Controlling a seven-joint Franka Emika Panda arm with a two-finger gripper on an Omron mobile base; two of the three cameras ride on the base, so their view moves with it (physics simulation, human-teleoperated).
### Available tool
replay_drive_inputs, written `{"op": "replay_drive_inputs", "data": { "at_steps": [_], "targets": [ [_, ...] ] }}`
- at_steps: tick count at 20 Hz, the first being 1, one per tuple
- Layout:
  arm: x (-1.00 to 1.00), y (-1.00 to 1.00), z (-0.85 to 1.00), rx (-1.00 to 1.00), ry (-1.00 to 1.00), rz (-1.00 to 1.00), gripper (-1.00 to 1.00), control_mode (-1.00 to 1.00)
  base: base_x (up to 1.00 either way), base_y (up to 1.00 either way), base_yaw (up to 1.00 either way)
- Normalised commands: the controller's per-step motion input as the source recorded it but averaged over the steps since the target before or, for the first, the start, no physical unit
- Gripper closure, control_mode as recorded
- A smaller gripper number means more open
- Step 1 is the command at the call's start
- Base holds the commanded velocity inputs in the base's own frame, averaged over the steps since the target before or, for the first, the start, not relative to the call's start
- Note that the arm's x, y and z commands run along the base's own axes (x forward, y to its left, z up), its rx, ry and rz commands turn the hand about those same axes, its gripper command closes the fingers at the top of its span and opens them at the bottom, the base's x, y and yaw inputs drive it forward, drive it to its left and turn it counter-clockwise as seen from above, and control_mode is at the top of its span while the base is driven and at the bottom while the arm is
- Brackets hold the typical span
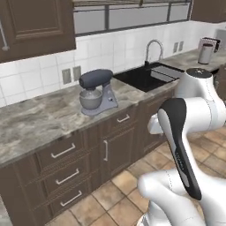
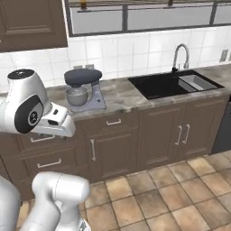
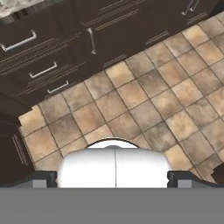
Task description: Navigate to the coffee machine.
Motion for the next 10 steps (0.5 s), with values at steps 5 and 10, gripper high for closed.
{"op": "replay_drive_inputs", "data": {
  "at_steps": [5,10],
  "targets": [
    [0.00,0.00,0.00,0.00,0.00,0.00,-1.00,1.00,0.76,0.00,0.29],
    [0.00,0.00,0.00,0.00,0.00,0.00,-1.00,1.00,0.78,0.00,0.31]
  ]
}}
